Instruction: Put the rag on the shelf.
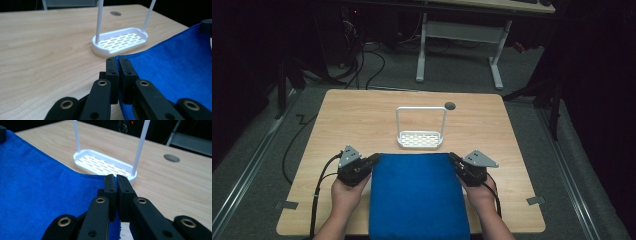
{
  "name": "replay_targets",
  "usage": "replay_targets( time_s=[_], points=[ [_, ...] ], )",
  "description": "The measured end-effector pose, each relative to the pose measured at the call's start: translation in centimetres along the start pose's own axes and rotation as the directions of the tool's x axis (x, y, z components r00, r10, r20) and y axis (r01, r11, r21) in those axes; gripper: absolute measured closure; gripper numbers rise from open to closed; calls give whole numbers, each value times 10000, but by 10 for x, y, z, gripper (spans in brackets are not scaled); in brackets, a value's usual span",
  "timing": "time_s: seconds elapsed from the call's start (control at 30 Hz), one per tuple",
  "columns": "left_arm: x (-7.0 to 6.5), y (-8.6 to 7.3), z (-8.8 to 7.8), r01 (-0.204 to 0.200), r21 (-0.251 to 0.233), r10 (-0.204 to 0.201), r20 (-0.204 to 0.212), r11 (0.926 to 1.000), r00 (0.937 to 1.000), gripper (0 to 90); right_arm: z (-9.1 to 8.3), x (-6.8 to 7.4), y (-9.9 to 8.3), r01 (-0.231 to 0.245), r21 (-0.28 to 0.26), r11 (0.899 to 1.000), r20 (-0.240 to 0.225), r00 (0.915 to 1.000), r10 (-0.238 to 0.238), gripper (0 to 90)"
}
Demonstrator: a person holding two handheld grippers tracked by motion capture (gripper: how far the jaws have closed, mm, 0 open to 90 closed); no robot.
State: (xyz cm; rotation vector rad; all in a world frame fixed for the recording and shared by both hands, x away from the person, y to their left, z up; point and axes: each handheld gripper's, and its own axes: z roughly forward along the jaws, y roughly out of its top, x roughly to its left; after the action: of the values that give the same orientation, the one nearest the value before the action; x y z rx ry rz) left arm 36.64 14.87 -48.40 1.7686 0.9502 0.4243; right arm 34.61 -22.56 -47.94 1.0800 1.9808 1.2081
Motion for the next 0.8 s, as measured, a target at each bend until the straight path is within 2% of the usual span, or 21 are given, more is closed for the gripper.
replay_targets(
  time_s=[0.33, 0.53, 0.8],
  points=[
    [-11, 17, -18, -181, -856, 188, 77, 9962, 9998, 871, -18, 1, 15, 106, -871, 9961, 96, 9999, -98, 881],
    [-18, 27, -29, -364, -1351, 385, 129, 9902, 9992, 872, -30, -2, 23, 28, -1422, 9898, 207, 9998, 1, 882],
    [-28, 36, -40, -601, -1858, 646, 183, 9807, 9977, 873, -45, 1, 32, 95, -2068, 9783, 327, 9995, -28, 883]
  ],
)
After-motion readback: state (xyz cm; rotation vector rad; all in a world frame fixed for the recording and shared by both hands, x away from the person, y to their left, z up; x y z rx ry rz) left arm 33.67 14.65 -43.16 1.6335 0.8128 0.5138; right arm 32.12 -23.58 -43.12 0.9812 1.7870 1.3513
